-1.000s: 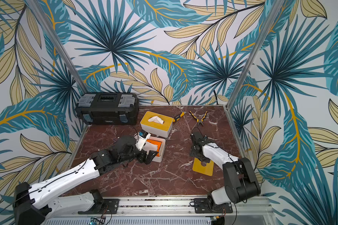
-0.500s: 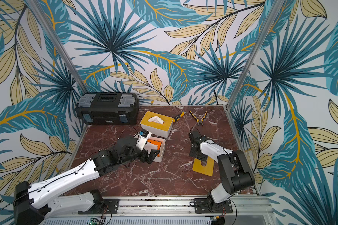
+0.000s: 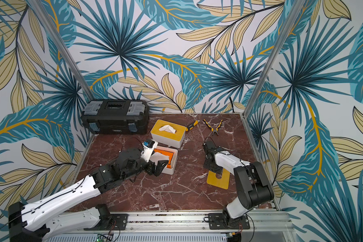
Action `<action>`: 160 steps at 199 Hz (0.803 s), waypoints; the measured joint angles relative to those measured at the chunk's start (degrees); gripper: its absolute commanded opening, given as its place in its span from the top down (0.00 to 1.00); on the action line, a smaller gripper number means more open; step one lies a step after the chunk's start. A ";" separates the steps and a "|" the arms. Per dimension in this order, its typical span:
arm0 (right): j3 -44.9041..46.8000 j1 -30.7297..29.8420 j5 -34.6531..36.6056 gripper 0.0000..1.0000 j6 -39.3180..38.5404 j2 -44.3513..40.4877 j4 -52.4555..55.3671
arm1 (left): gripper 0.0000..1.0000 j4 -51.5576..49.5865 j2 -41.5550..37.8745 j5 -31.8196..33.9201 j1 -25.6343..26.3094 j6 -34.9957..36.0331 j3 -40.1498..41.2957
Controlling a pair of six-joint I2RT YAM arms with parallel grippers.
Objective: Put the tissue paper into the tissue box
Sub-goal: Move the box lid to the center of the board.
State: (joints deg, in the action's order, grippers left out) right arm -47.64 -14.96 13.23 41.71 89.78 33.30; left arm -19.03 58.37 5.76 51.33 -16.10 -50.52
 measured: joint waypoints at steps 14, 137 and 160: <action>0.46 -0.94 -0.96 0.41 0.39 -0.50 -0.02 | 0.00 0.00 -0.63 0.55 0.00 0.00 0.22; -8.44 -13.77 -7.80 0.54 6.73 8.15 -6.88 | 0.00 -0.26 -6.01 2.97 0.00 -0.02 1.53; -8.35 -14.32 -8.11 0.50 7.43 8.17 -7.78 | 0.00 -0.26 -6.23 3.39 0.00 -0.02 1.55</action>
State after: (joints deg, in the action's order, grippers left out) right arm -55.99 -29.28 5.13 49.15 97.95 25.52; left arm -19.29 52.14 9.15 51.33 -16.12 -48.97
